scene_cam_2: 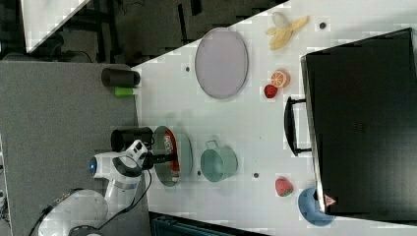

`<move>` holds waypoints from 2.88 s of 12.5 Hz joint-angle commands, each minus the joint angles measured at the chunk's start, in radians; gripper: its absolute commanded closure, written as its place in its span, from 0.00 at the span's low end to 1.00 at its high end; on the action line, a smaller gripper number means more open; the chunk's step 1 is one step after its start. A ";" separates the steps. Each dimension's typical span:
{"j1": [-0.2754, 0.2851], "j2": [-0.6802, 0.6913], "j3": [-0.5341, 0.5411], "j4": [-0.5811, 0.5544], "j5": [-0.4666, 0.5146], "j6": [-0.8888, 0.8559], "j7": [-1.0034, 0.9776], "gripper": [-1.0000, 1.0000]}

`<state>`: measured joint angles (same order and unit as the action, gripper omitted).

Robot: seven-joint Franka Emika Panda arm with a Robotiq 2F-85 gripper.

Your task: Pick ketchup from strainer and place it on the table

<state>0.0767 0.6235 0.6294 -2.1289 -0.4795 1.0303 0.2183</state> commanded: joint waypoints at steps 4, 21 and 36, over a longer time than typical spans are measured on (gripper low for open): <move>-0.089 -0.260 0.108 -0.002 0.184 -0.128 0.038 0.44; -0.384 -0.637 -0.111 0.136 0.492 -0.582 -0.792 0.44; -0.413 -0.531 -0.376 -0.163 0.492 -0.330 -0.938 0.44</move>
<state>-0.3447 0.0935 0.2288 -2.2930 0.0105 0.6943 -0.6646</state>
